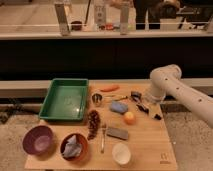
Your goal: Place brush in tray
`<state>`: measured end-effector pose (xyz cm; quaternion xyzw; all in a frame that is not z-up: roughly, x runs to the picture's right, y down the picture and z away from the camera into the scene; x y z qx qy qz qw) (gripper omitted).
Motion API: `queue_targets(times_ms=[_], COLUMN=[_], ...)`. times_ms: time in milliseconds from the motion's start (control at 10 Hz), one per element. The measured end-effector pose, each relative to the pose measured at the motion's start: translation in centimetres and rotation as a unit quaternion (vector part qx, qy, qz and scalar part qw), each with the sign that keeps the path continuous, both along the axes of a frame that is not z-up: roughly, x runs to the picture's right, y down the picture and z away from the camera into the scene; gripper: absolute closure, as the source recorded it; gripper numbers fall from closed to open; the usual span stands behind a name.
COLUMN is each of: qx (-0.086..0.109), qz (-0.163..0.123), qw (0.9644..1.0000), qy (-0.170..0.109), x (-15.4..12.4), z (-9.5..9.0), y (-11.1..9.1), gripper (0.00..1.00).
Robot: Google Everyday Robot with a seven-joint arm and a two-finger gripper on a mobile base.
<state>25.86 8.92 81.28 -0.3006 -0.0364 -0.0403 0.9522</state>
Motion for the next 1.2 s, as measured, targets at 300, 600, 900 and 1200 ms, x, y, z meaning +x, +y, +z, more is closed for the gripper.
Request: queue_targets(times_ms=[300,600,900,1200], qx=[-0.007,-0.014,-0.018,-0.025], qz=[0.005,0.010,0.015,0.020], qw=[1.0000,0.9998,0.9997,0.9995], qy=[-0.001,-0.004,-0.004,-0.006], x=[0.3,0.6,1.0,0.9], z=[1.5,3.5,4.7,6.9], y=[0.1,0.3,0.6,1.5], gripper=[0.20,0.20,0.20,0.20])
